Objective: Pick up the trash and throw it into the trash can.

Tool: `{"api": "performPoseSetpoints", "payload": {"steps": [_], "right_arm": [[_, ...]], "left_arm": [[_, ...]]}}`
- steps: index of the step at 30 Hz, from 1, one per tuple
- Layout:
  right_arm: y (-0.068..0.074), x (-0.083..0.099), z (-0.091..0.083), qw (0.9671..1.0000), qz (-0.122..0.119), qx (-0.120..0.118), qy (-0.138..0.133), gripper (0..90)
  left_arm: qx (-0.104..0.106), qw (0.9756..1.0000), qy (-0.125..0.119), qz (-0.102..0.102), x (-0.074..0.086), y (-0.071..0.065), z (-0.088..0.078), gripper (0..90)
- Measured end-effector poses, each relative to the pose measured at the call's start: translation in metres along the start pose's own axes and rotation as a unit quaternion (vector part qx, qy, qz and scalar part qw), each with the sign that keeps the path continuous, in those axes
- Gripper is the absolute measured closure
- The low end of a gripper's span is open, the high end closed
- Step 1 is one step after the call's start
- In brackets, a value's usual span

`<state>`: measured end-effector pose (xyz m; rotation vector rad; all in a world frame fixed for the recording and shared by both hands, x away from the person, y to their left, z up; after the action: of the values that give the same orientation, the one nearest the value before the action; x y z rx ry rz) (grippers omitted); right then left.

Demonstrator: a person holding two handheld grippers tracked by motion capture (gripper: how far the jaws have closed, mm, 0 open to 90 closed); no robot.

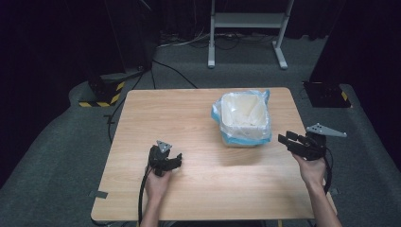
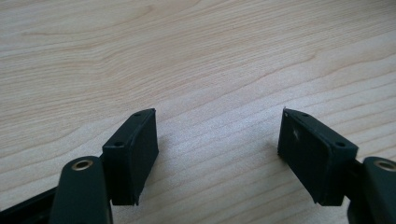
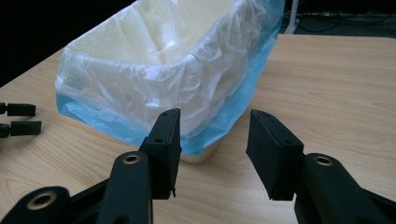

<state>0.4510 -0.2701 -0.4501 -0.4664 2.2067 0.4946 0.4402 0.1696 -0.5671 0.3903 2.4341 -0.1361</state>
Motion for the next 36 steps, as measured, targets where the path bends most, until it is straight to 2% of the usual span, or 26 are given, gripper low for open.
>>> {"api": "performPoseSetpoints", "payload": {"steps": [13, 17, 36], "right_arm": [[-0.004, 0.021, 0.006, 0.9999, 0.012, 0.003, 0.007, 53.5], [-0.004, 0.026, 0.009, 0.9999, 0.009, 0.007, 0.005, 53.7], [-0.002, 0.058, 0.036, 0.9994, 0.016, 0.012, 0.029, 54.1]], "left_arm": [[0.000, 1.0000, 0.000, 0.000, 0.000, 0.000, 0.000, 28.4], [0.000, 1.0000, -0.001, -0.001, 0.000, 0.000, 0.000, 28.4], [0.000, 1.0000, 0.000, 0.000, 0.000, 0.000, 0.000, 28.4]]}}
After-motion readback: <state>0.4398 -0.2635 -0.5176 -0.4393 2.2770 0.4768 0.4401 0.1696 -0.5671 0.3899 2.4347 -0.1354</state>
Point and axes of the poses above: each handheld gripper's, and its own axes: z roughly forward along the jaws, x roughly out of its underside, y roughly to its left, the point moved 6 cm from there along z, roughly forward along the jaws, and after that the axes turned 9 degrees about y, right-handed, at the moved point
